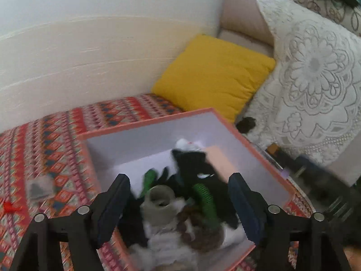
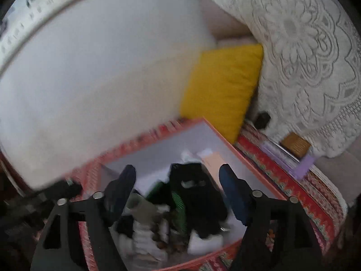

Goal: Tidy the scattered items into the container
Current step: 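Open the left tool over the pink box while right tool releases the glove, then swing both open tools back over the green packet and clear plastic box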

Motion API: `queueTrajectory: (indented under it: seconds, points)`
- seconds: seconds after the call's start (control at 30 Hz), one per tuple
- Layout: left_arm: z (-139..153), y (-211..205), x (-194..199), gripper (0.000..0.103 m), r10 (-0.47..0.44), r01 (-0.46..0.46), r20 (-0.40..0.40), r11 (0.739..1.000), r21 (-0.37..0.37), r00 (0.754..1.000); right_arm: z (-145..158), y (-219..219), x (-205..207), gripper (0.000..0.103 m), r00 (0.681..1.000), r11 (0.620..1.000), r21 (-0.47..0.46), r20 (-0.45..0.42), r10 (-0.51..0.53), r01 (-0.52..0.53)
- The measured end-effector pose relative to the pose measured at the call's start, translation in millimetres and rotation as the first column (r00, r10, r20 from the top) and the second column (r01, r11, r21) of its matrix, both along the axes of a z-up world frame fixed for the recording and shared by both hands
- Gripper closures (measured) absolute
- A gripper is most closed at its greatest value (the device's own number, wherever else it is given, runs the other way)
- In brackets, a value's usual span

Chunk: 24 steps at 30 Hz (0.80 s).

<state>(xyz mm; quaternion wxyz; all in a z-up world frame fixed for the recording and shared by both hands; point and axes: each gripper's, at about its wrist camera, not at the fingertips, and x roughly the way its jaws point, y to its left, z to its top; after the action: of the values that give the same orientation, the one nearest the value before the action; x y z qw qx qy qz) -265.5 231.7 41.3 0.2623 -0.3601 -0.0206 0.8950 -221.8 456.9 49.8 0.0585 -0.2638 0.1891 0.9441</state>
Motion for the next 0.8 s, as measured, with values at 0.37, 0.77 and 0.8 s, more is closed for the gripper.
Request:
queueTrajectory:
  seconds: [0.37,0.77,0.8]
  points:
    - [-43,-176,97,0.016,0.243,-0.245,-0.025,0.966,-0.089,0.97,33,-115,31,0.011,0.959,0.966,-0.049,-0.149,0.243,-0.253]
    - [-107,-374,121,0.016,0.491,-0.482,0.046,0.866,-0.134,0.87,-12,-344,23,0.009,0.822,0.822,-0.026,-0.032,0.569,-0.569]
    - [-114,-384,115,0.016,0.487,-0.477,0.058,0.869,-0.133,0.871,-21,-358,17,0.009,0.815,0.814,-0.041,-0.007,0.58,-0.58]
